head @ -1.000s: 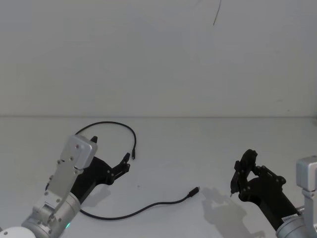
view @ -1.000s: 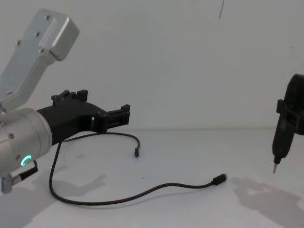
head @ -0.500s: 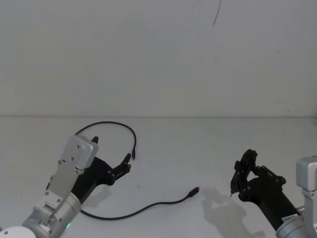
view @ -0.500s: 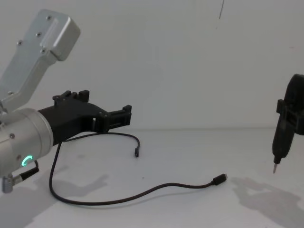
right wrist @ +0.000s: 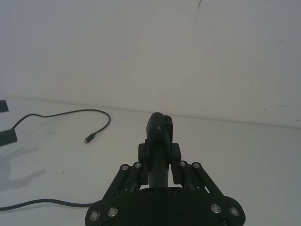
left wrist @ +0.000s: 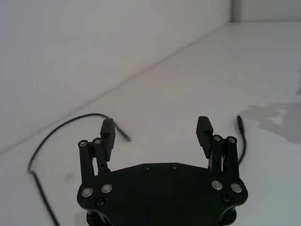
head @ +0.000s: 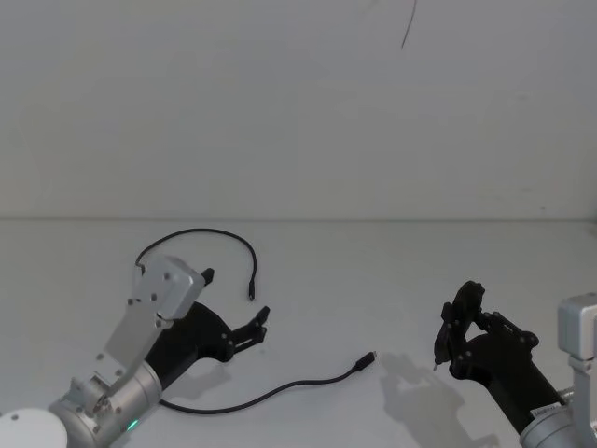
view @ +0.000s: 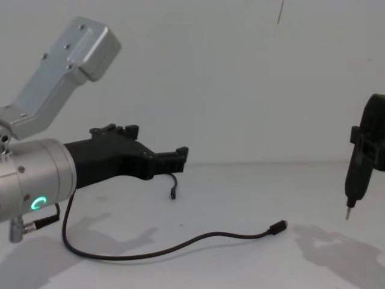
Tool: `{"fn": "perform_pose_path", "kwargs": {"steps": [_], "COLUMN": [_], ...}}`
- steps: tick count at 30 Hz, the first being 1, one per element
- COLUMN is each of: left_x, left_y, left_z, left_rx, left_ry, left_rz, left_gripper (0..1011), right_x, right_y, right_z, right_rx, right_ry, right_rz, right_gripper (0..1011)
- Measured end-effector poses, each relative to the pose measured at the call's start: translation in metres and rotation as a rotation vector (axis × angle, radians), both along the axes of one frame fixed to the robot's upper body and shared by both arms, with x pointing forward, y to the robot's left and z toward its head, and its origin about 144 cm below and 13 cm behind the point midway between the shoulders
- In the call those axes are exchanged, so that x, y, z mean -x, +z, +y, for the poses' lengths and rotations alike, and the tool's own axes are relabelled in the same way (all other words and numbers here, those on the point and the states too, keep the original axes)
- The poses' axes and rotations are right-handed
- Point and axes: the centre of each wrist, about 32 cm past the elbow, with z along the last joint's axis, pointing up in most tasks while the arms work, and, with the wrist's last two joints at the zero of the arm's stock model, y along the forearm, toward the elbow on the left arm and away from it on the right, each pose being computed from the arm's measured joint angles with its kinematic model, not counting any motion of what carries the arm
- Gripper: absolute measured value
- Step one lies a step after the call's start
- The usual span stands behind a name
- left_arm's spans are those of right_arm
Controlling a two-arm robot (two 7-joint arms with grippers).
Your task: Pick up the data cable with the one hand.
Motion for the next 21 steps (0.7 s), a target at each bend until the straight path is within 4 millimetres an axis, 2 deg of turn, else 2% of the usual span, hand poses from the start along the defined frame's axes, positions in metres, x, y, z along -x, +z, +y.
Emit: {"fn": "perform_pose_path", "kwargs": {"steps": [8,21], "left_x": [-0.014,-0.049], "left_y": [0.008,0.026], "left_z": [0.006,0.015], "left_rx": [-0.047,-0.169], "left_ry": [-0.109,-0.294], "left_rz": [0.060,0.218], "left_gripper": [1001,1001], "right_x": [0.000,0.000], "right_y": [0.000,0.000], "right_z": [0.000,0.000], "right_rx": [0.000,0.000], "right_ry": [0.000,0.000], "right_rz": [0.000,0.000], "right_gripper": [263,263]}}
